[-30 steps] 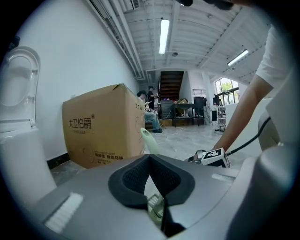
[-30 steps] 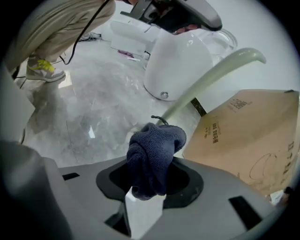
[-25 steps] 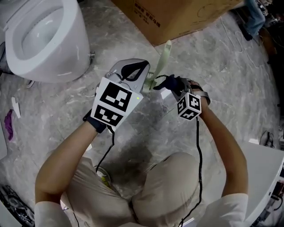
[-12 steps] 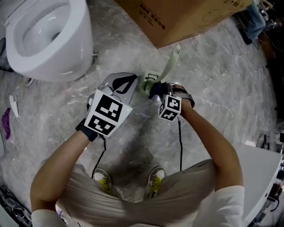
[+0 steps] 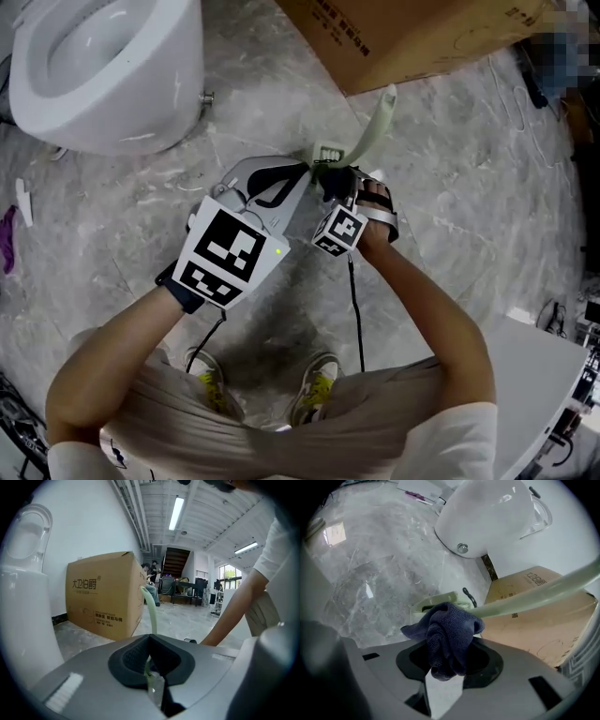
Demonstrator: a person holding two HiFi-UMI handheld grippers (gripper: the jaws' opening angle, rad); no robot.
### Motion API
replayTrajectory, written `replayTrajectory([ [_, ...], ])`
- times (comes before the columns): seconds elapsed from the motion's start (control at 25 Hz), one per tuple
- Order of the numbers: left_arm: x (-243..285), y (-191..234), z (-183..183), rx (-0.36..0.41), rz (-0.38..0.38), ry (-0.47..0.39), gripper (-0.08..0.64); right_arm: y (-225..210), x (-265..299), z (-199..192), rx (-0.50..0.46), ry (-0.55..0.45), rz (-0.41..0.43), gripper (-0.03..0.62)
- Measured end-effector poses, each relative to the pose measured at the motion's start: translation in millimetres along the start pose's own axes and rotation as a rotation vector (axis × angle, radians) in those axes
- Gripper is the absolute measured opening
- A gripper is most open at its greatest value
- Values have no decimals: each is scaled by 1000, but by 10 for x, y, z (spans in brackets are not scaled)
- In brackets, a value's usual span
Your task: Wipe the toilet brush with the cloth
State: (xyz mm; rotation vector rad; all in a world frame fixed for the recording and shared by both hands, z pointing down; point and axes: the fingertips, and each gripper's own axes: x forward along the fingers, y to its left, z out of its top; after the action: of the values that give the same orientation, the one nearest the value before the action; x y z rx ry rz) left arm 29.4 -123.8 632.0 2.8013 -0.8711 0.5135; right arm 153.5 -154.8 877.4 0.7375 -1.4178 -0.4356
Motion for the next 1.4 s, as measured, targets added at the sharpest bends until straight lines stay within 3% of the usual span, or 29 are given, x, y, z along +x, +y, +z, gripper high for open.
replayTrajectory([
  [0.16, 71, 2, -122, -6, -3, 33, 2, 0, 80, 56, -72, 23, -75, 161],
  [0.8, 222, -1, -218, 11, 6, 65, 2, 91, 151, 141, -188, -52, -111, 160],
  [1.4, 167, 19, -226, 22, 27, 74, 2, 210, 91, 201, -219, -103, -54, 158],
])
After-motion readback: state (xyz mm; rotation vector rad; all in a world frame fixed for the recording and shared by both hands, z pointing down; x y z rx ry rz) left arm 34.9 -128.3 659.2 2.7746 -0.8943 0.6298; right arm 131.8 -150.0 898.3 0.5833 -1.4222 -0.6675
